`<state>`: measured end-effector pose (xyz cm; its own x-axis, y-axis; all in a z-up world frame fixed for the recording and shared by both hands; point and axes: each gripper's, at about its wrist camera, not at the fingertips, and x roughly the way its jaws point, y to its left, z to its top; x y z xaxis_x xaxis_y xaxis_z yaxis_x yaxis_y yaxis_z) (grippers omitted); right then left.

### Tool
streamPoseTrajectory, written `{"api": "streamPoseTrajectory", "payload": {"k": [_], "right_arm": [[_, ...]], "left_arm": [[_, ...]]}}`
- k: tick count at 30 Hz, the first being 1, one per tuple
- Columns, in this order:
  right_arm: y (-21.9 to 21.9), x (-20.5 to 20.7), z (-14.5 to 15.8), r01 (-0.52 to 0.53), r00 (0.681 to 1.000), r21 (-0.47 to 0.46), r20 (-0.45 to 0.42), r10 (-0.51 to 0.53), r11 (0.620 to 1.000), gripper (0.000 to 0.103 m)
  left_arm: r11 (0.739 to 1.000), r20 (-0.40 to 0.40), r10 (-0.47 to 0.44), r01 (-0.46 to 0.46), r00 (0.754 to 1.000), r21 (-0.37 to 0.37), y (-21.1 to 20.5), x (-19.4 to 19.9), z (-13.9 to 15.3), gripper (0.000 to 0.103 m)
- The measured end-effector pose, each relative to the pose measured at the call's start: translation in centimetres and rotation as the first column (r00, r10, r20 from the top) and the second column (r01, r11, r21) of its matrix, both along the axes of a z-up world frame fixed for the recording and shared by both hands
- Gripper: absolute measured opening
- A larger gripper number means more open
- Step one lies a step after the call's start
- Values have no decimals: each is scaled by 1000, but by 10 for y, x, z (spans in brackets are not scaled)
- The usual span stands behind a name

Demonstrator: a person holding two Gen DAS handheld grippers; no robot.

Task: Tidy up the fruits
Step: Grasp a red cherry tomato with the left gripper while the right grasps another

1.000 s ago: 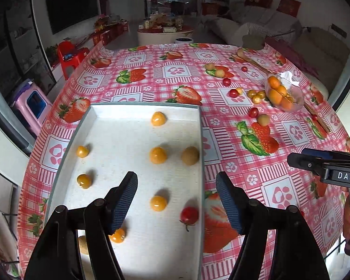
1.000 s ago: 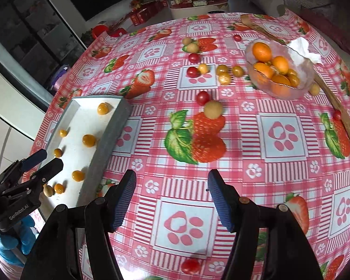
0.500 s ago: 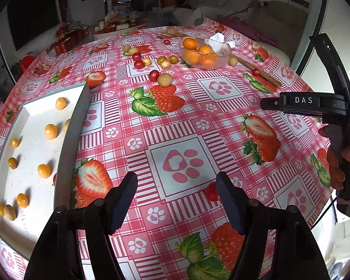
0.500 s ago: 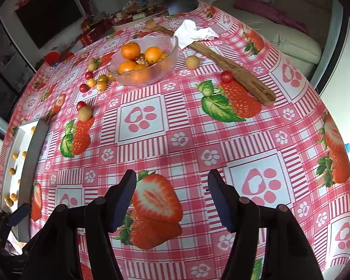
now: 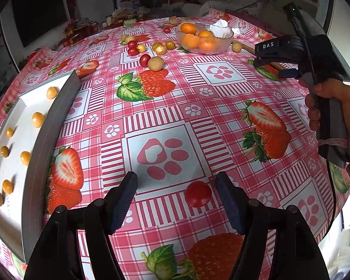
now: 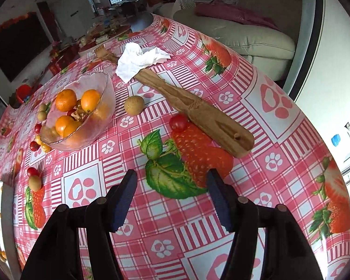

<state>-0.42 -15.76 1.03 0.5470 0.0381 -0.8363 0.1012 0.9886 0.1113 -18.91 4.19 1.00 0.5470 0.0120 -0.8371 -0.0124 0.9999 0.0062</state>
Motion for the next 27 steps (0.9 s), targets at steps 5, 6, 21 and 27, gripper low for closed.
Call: {"api": "streamPoseTrajectory", "payload": {"k": [5, 6, 21, 27], "right_arm": [[4, 24, -2, 57, 998, -58, 25, -56, 997, 59], [5, 28, -2, 67, 997, -67, 28, -65, 995, 57], [-6, 11, 1, 21, 1000, 60, 2, -21, 998, 20], [-2, -40, 0, -45, 998, 121, -31, 49, 992, 20]], "left_arm": [[1000, 1, -2, 2, 1000, 4, -2, 2, 0, 71], [1000, 1, -1, 1, 1000, 3, -2, 2, 0, 71], [1000, -6, 10, -10, 1000, 0, -3, 1, 0, 69], [1000, -1, -18, 18, 1000, -5, -11, -9, 2, 48]]}}
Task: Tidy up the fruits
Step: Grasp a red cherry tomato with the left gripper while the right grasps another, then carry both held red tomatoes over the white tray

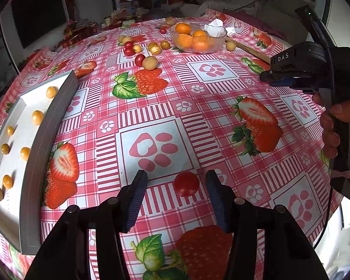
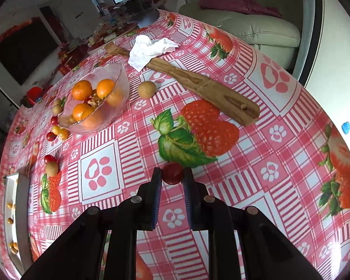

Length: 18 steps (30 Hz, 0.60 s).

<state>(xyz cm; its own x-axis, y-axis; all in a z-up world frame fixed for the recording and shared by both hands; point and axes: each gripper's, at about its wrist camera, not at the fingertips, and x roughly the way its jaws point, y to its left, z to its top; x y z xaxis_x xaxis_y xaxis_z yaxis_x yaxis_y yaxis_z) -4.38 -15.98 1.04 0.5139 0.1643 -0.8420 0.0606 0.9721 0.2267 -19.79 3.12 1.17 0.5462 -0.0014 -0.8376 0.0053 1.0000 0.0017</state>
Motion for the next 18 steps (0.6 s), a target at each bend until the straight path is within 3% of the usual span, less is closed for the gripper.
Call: {"api": "streamPoseTrajectory", "payload": {"k": [2, 6, 18], "right_arm": [[3, -18, 0, -24, 1000, 10, -6, 24, 1000, 20], [11, -54, 1, -79, 997, 32, -14, 80, 996, 20], [45, -126, 25, -247, 969, 33, 34, 246, 968, 20]], "left_arm": [[1000, 6, -22, 22, 1000, -20, -3, -1, 1, 22], [997, 14, -40, 41, 999, -63, -1, -4, 2, 22], [984, 46, 65, -57, 997, -169, 52, -32, 28, 22]]}}
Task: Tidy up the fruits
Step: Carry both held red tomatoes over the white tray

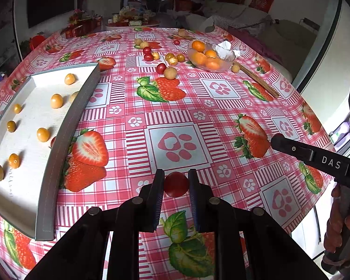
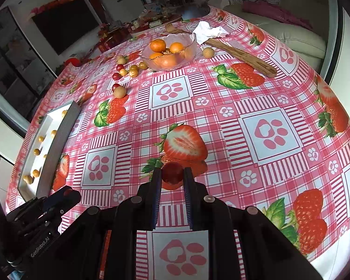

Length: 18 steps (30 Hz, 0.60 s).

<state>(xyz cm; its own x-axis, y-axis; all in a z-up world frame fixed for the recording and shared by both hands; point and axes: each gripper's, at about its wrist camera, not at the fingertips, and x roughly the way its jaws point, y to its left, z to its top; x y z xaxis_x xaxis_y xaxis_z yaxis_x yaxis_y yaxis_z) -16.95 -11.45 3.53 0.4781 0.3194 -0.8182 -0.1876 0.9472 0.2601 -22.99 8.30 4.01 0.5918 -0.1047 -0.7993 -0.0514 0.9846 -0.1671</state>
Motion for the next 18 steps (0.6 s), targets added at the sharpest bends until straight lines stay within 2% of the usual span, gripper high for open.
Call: {"api": "streamPoseTrajectory", "payload": {"k": [11, 18], "right_arm": [[51, -22, 20, -113, 993, -5, 21, 113, 994, 20], [95, -21, 30, -201, 979, 1, 22, 201, 980, 20]], "left_arm": [[993, 37, 114, -113, 993, -16, 61, -33, 14, 22], [977, 56, 212, -213, 976, 12, 115, -46, 19, 22]]}}
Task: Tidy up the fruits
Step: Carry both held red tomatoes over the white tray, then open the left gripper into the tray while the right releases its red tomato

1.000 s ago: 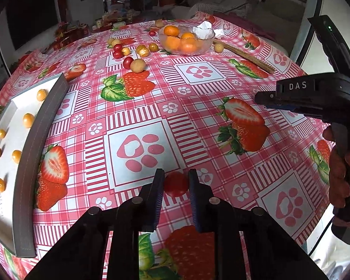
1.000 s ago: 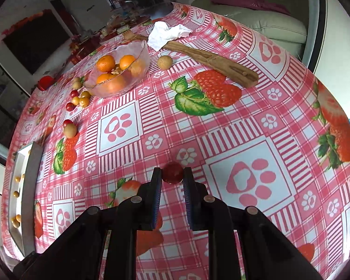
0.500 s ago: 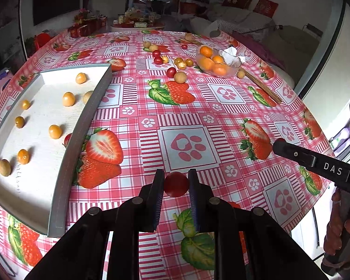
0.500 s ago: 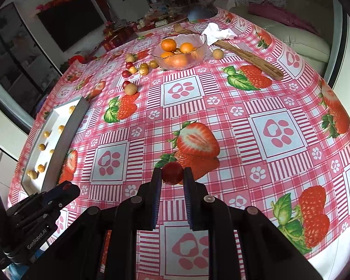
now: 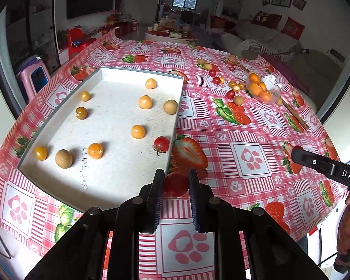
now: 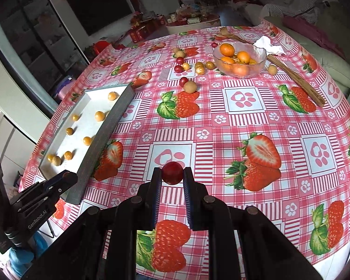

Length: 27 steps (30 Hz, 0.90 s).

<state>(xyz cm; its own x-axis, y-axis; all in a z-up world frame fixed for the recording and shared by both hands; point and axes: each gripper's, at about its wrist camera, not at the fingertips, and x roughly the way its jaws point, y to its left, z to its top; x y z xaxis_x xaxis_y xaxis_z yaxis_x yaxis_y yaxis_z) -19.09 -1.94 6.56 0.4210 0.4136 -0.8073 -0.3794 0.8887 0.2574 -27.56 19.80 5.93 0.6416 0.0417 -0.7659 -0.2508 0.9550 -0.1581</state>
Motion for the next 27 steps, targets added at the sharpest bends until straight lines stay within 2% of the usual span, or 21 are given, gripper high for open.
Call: {"api": "streamPoseTrajectory", "payload": {"k": [7, 14, 20, 27], "right_arm": [[64, 7, 9, -120, 993, 4, -1, 120, 993, 20], [142, 30, 7, -230, 973, -10, -15, 230, 973, 20], [200, 57, -21, -285, 956, -50, -80, 281, 957, 20], [233, 74, -55, -317, 943, -95, -140, 302, 944, 20]], "left_arm": [[994, -16, 93, -92, 996, 54, 64, 9, 4, 22], [986, -94, 162, -157, 982, 55, 121, 44, -9, 22], [984, -176, 177, -170, 968, 54, 143, 65, -30, 22], [985, -222, 171, -160, 960, 67, 146, 72, -42, 22]]}}
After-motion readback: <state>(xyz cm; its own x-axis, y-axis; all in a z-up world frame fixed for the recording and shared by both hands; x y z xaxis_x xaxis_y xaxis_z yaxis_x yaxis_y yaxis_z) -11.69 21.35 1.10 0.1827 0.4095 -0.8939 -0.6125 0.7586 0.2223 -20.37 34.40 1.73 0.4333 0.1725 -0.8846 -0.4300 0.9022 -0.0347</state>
